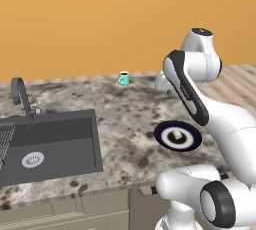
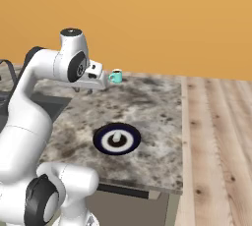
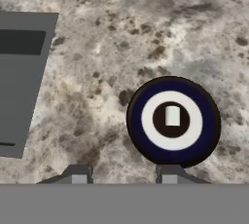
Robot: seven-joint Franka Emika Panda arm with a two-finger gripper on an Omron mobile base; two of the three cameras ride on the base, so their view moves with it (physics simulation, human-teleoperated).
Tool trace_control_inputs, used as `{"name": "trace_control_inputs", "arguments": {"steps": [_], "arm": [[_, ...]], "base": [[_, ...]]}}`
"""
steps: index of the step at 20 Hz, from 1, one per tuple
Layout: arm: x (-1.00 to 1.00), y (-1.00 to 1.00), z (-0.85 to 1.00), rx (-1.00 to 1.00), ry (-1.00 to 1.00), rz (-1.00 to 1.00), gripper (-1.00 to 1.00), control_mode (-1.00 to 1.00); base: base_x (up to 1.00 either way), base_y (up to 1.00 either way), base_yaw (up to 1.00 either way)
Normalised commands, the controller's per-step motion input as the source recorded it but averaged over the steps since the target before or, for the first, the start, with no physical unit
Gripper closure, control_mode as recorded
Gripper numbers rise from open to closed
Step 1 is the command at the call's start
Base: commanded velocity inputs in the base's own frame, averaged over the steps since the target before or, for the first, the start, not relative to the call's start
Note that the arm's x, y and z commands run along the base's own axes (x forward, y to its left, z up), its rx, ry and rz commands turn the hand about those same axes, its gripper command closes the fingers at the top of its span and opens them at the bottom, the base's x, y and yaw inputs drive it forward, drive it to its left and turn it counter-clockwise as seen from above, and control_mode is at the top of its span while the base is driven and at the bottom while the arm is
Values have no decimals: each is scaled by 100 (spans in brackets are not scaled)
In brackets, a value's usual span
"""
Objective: Pick up the marshmallow and place it in the cup of hot chocolate on the dining counter.
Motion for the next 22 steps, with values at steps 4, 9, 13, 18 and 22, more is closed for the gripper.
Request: {"name": "trace_control_inputs", "arguments": {"steps": [4,9,13,18,22], "arm": [[3,-5,-13,0,0,-1,-100,-100],[15,-43,-37,-3,1,-7,-100,-100],[9,-49,-39,-6,4,-5,-100,-100],[18,-36,-31,-4,14,-3,-100,-100],[10,-9,-19,0,24,-1,-100,-100]], "base": [[0,0,0],[0,0,0],[0,0,0],[0,0,0],[0,0,0]]}}
